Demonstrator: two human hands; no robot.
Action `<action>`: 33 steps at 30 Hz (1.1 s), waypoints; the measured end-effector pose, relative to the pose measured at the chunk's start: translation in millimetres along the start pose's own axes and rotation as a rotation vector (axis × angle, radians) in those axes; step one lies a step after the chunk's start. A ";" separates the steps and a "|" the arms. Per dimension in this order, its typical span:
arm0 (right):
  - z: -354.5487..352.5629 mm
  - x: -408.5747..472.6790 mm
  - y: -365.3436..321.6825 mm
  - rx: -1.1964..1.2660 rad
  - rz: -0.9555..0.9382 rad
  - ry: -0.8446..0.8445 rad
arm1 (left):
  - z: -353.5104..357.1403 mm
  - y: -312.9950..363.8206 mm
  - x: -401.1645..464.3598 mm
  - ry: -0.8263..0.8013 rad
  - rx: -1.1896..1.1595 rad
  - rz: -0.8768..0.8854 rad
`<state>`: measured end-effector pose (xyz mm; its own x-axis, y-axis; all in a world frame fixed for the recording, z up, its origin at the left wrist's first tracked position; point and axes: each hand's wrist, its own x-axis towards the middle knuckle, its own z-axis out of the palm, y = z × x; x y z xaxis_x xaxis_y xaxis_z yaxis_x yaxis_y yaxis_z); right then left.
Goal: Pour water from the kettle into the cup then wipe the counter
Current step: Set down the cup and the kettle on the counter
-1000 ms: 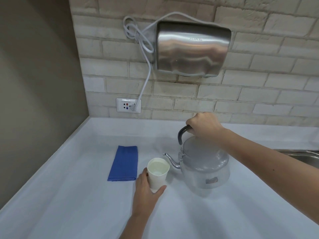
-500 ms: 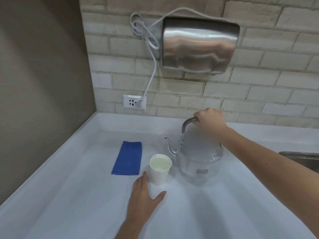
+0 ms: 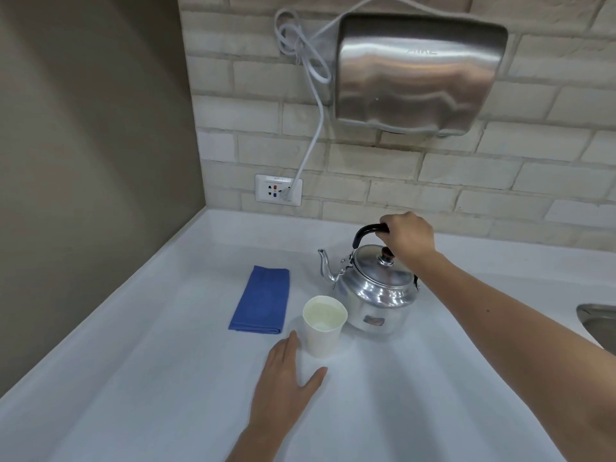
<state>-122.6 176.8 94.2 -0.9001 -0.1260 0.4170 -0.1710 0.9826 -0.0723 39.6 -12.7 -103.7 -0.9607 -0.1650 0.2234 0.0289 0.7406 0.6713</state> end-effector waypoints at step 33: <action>37.3 11.4 -27.3 -0.059 -0.018 -0.056 | 8.1 -5.0 0.2 0.017 0.061 0.008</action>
<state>-143.1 143.4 67.1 -0.9185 -0.1498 0.3661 -0.1654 0.9862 -0.0114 37.0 -11.2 -112.8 -0.9556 -0.1698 0.2407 0.0188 0.7802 0.6253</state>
